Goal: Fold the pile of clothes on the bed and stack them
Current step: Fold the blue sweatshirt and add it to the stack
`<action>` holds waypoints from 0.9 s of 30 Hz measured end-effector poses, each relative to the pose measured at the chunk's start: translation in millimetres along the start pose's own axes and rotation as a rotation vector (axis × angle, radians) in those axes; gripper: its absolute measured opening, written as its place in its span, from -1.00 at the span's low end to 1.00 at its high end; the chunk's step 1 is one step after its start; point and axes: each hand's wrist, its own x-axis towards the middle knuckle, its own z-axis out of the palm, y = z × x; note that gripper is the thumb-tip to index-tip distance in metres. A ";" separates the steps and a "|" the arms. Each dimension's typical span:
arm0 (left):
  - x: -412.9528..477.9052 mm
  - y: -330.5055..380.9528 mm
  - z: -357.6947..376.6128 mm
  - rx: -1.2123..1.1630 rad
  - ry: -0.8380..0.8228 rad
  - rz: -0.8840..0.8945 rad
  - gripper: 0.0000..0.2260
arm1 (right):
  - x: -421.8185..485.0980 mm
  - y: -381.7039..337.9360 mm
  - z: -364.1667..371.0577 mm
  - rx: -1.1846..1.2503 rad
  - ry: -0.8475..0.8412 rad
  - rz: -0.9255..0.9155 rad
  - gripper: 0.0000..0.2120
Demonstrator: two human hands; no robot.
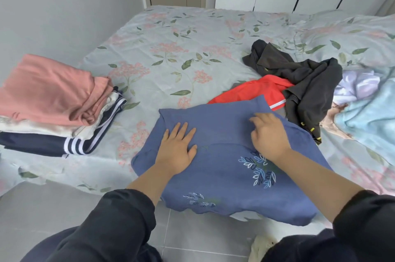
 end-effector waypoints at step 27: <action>115.0 -46.2 -68.3 -0.182 -0.329 -0.048 -0.52 | 121.8 35.8 23.9 -0.282 -0.694 -0.051 -0.22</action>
